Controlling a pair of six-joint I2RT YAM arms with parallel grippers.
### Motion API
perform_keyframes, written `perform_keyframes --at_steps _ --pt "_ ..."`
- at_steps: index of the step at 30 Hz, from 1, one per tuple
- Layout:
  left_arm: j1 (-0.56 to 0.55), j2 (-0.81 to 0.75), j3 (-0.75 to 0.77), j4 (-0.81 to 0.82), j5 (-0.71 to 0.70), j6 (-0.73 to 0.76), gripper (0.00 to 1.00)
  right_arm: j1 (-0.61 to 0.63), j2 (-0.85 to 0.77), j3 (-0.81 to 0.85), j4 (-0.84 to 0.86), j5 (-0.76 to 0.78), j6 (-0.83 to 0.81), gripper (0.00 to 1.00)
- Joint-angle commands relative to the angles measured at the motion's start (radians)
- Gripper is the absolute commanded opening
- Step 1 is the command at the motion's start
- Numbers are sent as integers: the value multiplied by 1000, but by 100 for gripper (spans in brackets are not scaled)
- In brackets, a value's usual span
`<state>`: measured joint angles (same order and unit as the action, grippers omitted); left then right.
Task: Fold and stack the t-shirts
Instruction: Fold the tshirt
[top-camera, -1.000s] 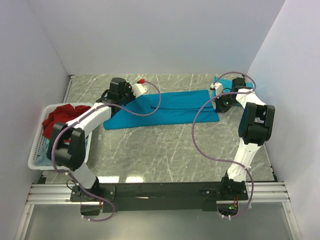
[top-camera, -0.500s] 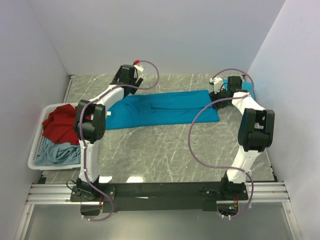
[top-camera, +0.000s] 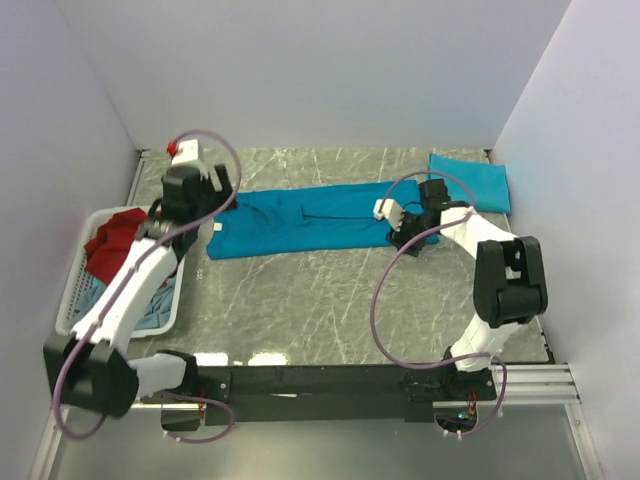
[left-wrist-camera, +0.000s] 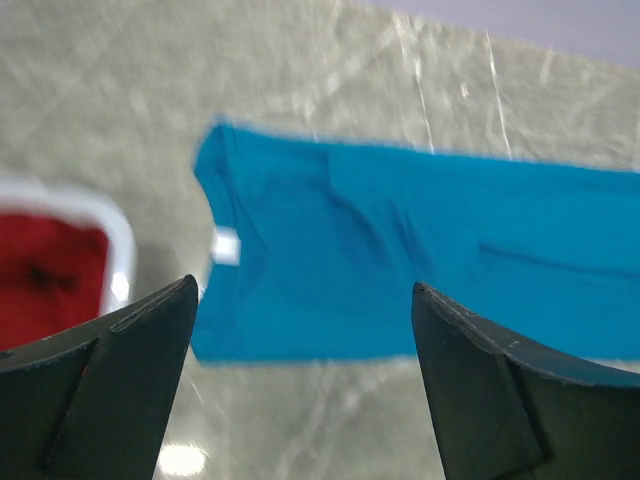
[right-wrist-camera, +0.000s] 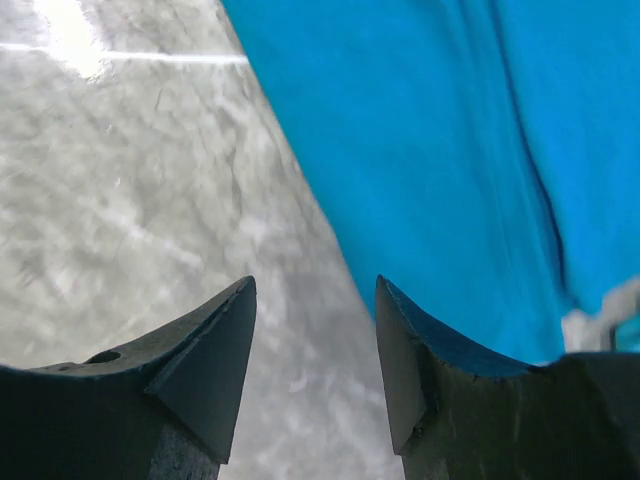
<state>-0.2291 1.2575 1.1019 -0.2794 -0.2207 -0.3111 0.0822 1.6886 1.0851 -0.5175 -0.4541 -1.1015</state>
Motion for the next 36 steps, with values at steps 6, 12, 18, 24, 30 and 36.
perform_keyframes --at_steps 6,12,18,24,30,36 --pt "1 -251 -309 -3 44 -261 93 122 110 44 146 317 -11 56" --pt "2 -308 -344 -44 -9 -316 93 160 161 30 194 420 0 49" --pt "4 -374 -338 -60 -20 -322 96 177 142 29 130 425 29 1" --pt "2 -411 -329 -84 -5 -307 95 312 -90 -190 -56 354 -8 0" --pt "4 -412 -333 -52 73 -310 94 635 -342 -378 -195 267 155 0" --pt "4 -402 -339 -4 196 -287 92 860 -418 -239 -286 201 403 40"
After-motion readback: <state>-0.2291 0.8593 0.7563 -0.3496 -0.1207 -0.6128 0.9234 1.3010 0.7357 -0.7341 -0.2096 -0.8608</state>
